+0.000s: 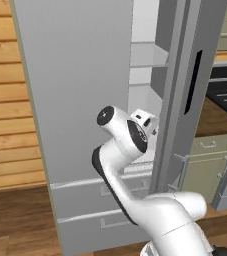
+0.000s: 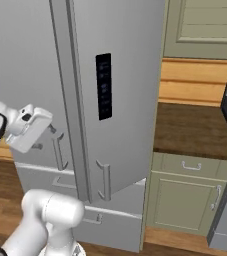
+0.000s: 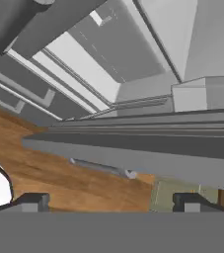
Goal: Take the strawberry from the fridge and place it on top of the pancake, located on the dining counter.
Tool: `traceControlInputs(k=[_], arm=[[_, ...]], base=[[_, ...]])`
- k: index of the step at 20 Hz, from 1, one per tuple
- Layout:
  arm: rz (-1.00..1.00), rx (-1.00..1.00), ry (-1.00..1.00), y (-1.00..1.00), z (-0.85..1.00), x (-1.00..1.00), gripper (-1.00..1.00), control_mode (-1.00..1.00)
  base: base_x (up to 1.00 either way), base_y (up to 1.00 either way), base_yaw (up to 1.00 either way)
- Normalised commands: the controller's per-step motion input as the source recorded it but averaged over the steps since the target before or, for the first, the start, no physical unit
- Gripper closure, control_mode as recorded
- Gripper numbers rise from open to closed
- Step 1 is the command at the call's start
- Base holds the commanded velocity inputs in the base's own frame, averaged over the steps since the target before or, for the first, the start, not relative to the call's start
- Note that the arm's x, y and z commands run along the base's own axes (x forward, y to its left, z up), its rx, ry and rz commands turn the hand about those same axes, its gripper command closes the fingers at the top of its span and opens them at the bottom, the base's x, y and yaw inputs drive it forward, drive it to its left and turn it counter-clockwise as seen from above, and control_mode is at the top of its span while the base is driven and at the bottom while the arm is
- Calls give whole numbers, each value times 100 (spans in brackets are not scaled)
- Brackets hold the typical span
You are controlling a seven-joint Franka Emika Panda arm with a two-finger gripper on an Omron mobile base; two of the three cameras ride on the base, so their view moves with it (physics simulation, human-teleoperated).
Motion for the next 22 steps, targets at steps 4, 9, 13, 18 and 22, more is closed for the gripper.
traceControlInputs(k=[4,9,13,18,22], arm=[[-4,-44,42,-6,-2,95,-100,-100],[0,-31,38,-35,-13,74,-100,-100],[-4,-19,24,-60,-3,16,-100,-100],[-12,-9,8,-76,0,-15,-100,-100],[-16,-2,0,-91,0,-57,-100,-100]], base=[[0,0,0],[0,0,0],[0,0,0],[0,0,0],[0,0,0]])
